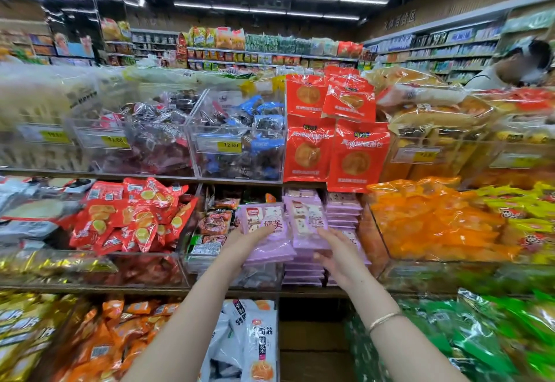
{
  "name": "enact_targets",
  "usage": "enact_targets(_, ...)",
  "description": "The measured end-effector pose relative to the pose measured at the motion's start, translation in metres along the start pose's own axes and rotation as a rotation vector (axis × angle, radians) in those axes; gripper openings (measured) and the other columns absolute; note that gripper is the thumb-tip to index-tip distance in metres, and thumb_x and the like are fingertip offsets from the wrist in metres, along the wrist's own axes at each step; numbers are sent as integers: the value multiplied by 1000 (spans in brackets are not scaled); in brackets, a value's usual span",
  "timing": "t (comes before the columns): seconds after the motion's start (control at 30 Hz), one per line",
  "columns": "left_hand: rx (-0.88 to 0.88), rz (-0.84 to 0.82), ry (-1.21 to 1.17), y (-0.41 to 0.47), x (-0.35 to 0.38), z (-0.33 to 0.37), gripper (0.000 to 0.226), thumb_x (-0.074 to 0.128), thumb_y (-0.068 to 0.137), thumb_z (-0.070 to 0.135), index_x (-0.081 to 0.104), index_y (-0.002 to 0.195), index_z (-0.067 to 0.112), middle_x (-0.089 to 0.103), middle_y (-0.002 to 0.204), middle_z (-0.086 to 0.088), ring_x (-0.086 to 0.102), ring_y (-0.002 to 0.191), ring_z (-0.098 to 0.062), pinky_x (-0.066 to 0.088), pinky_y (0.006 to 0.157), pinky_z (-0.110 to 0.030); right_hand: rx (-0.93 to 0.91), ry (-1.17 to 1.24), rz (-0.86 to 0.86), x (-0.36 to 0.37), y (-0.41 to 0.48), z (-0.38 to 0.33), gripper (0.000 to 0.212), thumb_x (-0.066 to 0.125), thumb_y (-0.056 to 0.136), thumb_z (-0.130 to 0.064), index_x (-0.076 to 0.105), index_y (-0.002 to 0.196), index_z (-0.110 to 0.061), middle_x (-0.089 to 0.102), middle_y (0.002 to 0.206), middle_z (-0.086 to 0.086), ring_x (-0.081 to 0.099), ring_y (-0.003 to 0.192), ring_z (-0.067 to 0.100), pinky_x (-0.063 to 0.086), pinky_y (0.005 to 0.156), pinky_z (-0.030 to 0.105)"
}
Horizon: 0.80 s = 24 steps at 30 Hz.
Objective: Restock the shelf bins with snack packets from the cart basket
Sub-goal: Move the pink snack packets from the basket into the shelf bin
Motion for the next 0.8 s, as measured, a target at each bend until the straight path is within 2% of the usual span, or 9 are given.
enact_targets(0.07, 2, 5, 20, 2, 0, -1, 101, 72, 75, 50, 20, 148, 4, 32, 151, -14, 38, 133, -32, 39, 103, -46, 10, 11, 129, -34, 8, 3, 21, 67, 86, -18, 60, 103, -9, 66, 108, 14, 63, 72, 19, 48, 52, 28)
enact_targets(0.17, 0, -4, 10, 4, 1, -3, 102, 72, 76, 49, 17, 149, 3, 29, 153, -13, 35, 136, -31, 36, 104, -46, 40, 41, 291, -74, 13, 10, 27, 66, 86, -18, 60, 112, -12, 66, 85, 10, 53, 46, 15, 39, 35, 22)
enact_targets(0.27, 0, -1, -2, 3, 1, -3, 102, 71, 76, 49, 15, 150, 5, 28, 154, -12, 34, 136, -31, 34, 106, -48, 77, 83, 385, -87, 18, 20, 35, 64, 88, -20, 57, 121, -12, 59, 79, 5, 39, 50, 12, 34, 33, 19)
enact_targets(0.33, 2, 5, -1, 3, 0, -3, 103, 71, 76, 50, 15, 150, 6, 27, 155, -12, 34, 137, -31, 33, 106, -48, 93, 232, 411, -83, 19, 28, 33, 63, 89, -16, 58, 121, -7, 61, 88, 6, 49, 61, 14, 43, 44, 19)
enact_targets(0.4, 3, -1, -14, 3, 0, -3, 104, 72, 75, 50, 15, 150, 6, 28, 154, -12, 34, 136, -32, 33, 106, -49, 75, 384, 436, -78, 19, 33, 38, 62, 89, -9, 54, 126, -2, 61, 116, 10, 61, 96, 21, 51, 71, 21)
enact_targets(0.5, -4, -9, -30, 4, 0, -4, 103, 73, 74, 50, 18, 149, 6, 32, 152, -12, 36, 135, -31, 33, 106, -49, 38, 509, 424, -73, 16, 30, 45, 63, 86, -2, 51, 129, -2, 53, 136, 10, 51, 124, 20, 42, 101, 25)
enact_targets(0.6, 0, -26, -11, 5, 2, -4, 104, 73, 71, 53, 21, 148, 6, 35, 150, -12, 38, 134, -32, 33, 107, -50, 21, 537, 379, -72, 13, 27, 49, 60, 89, -3, 44, 135, 0, 48, 140, 13, 46, 130, 21, 34, 112, 32)
enact_targets(0.7, 8, -28, -4, 6, 3, -3, 103, 74, 71, 53, 23, 147, 5, 38, 148, -12, 40, 132, -32, 35, 108, -52, 30, 382, 419, -72, -1, 32, 48, 57, 91, -2, 41, 136, 5, 45, 141, 18, 45, 130, 27, 34, 112, 37)
enact_targets(0.8, 7, -13, 4, 6, 1, -3, 104, 73, 72, 53, 20, 148, 6, 36, 149, -12, 39, 132, -31, 36, 107, -49, -66, 54, 423, -56, -22, 31, 41, 58, 91, -10, 48, 129, -2, 53, 126, 21, 58, 101, 21, 41, 105, 42)
Point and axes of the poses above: each hand's wrist, its own y-axis towards the middle knuckle, its own x-axis out of the palm, z = x × y, the point moved 8 cm from there along y, towards the middle knuckle
